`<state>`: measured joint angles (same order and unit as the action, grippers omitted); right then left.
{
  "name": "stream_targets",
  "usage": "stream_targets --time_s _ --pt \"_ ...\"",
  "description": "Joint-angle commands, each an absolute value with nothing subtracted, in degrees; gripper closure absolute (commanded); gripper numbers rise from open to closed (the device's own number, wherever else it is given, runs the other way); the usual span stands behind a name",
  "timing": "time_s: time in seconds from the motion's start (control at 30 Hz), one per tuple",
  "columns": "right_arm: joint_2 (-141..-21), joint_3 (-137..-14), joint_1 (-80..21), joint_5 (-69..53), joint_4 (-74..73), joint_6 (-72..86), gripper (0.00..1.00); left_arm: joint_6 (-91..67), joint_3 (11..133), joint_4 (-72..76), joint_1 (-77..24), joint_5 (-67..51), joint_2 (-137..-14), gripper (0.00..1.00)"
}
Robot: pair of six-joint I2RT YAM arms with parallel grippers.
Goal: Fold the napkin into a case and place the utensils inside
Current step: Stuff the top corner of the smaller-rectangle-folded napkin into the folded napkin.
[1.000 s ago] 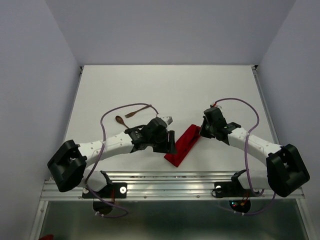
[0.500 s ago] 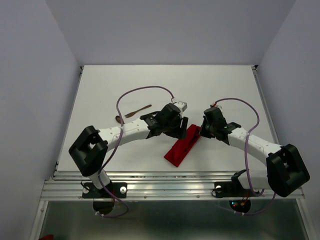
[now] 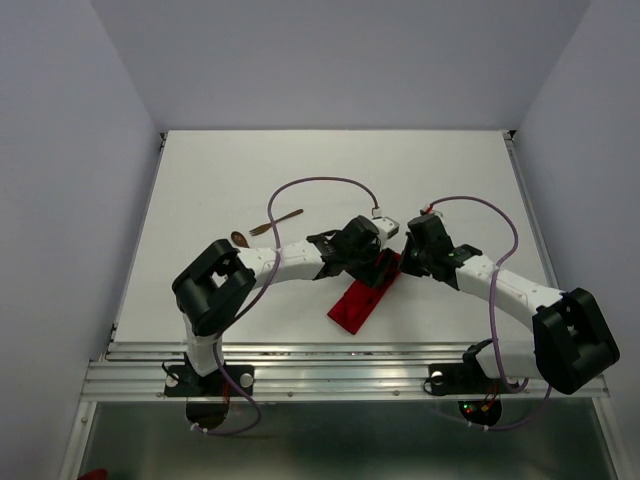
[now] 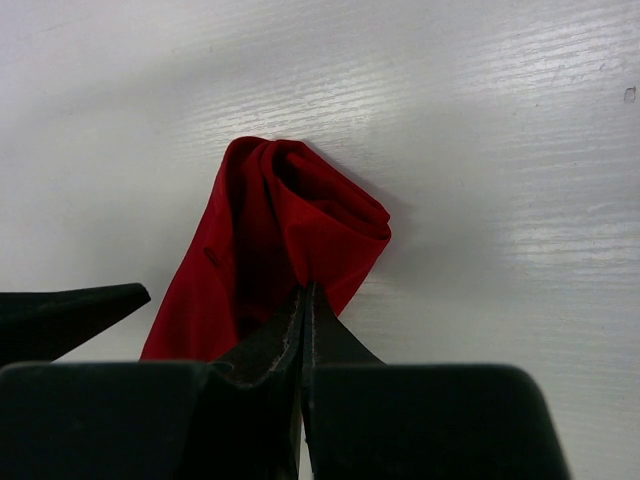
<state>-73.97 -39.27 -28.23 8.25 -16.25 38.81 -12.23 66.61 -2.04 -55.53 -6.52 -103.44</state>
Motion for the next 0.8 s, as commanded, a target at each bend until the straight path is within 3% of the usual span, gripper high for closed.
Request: stream_targets --time_s 0.0,0.3,0.77 --pt "-73.2 -39.7 -28.7 8.0 -14.5 38.8 0.99 -8.2 70.1 2.8 -56.4 -6.4 -104.4 0.3" --pt "-73.4 -39.6 -28.7 7.1 -14.3 39.3 0.99 -8.3 72.7 5.1 -56.5 -9.8 -107.3 0.37" --pt "-72.8 -39.4 -28.7 6.5 -14.3 39.8 0.99 -9.8 74.8 6.0 -56.5 -11.7 -110.9 0.74"
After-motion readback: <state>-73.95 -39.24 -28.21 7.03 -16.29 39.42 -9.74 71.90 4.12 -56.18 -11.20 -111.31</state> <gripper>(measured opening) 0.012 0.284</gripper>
